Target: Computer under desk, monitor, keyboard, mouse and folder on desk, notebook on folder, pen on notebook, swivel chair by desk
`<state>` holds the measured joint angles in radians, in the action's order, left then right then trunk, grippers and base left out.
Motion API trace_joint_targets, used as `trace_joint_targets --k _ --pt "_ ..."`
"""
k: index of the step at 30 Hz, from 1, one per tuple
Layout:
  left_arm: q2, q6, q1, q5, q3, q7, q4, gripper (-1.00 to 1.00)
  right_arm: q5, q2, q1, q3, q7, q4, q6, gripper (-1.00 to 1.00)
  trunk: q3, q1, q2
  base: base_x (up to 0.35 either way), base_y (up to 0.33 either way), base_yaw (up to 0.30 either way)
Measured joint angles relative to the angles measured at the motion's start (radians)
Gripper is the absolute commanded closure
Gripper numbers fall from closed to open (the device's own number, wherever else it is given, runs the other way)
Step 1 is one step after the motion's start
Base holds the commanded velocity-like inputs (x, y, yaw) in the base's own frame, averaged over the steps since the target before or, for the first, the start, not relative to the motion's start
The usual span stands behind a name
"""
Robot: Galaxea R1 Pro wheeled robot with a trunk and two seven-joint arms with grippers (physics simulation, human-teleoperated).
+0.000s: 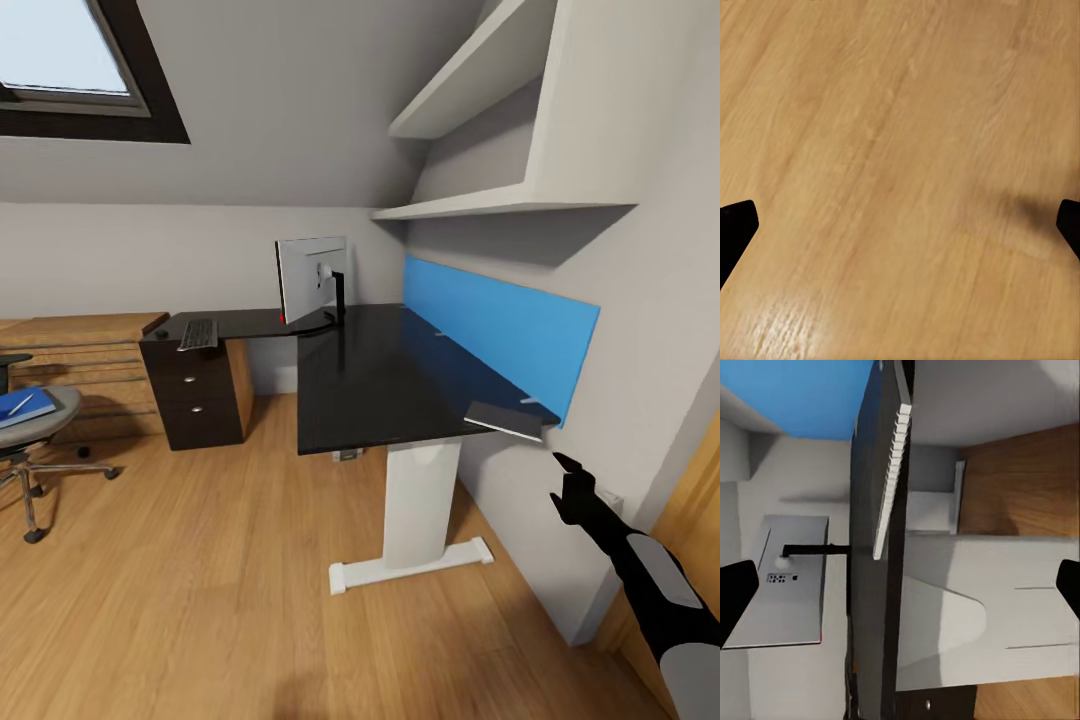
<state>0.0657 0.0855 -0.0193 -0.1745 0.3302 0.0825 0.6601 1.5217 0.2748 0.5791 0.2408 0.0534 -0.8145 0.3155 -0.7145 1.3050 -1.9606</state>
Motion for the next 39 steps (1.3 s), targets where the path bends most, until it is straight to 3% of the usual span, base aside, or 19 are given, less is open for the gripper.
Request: trace_joint_targets --k 9,39 --pt "0.002 0.0 0.001 -0.001 0.0 0.0 0.0 -1.0 -0.002 -0.001 0.0 -0.002 -0.009 0.025 -0.034 -1.0 0.0 0.0 0.0 0.132 0.0 0.0" --pt "0.002 -0.001 0.0 -0.002 0.001 0.004 0.0 -1.0 -0.004 0.005 0.0 0.001 -0.009 0.026 -0.042 -1.0 0.0 0.0 0.0 0.101 0.0 0.0"
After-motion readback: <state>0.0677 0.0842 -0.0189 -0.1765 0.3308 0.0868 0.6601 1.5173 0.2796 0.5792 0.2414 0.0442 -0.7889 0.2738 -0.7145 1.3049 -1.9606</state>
